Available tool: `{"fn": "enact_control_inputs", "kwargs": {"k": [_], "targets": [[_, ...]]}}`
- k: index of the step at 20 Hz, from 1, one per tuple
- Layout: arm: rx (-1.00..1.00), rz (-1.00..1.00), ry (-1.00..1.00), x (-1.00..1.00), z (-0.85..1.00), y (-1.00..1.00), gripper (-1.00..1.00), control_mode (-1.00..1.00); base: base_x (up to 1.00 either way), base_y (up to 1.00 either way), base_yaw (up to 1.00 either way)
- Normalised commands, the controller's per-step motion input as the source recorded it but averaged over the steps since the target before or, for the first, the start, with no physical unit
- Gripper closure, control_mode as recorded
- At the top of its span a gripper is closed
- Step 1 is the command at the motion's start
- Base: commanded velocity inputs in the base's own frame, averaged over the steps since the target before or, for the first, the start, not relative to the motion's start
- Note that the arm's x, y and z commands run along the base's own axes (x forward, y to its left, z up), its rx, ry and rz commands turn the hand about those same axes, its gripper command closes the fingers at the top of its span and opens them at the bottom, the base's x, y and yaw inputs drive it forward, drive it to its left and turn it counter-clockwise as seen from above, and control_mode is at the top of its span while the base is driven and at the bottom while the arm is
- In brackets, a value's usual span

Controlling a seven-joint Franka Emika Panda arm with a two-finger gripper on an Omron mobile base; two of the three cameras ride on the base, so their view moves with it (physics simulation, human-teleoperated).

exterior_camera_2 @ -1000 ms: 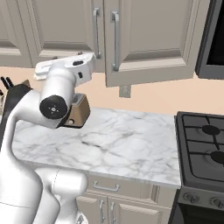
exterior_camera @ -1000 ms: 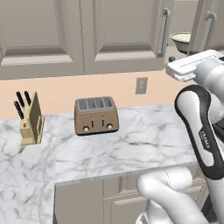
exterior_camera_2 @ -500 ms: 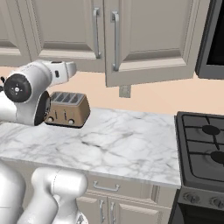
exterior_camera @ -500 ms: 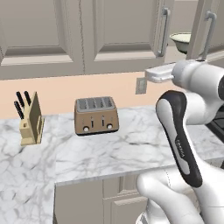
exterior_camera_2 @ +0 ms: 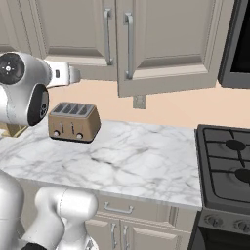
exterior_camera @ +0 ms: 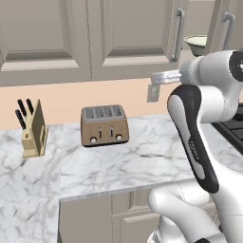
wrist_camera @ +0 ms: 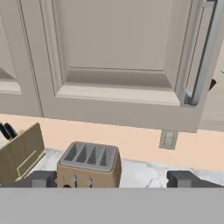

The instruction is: Move the bowls from the cabinet to the plates on the dining table.

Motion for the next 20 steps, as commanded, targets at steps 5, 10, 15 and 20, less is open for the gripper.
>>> {"fn": "enact_control_inputs", "kwargs": {"k": [5, 10, 15, 20], "targets": [[-0.05, -0.07, 0.18, 0.00, 0.00, 0.00, -1.00, -1.00, 0.00, 0.00, 0.00], [-0.20, -0.04, 0.03, 0.05, 0.00, 0.00, -1.00, -1.00, 0.00, 0.00, 0.00], [-0.20, 0.00, 0.00, 0.00, 0.00, -0.02, -1.00, -1.00, 0.00, 0.00, 0.00], [-0.15, 0.00, 0.00, 0.11, -0.10, -0.17, -1.00, -1.00, 0.00, 0.00, 0.00]]}}
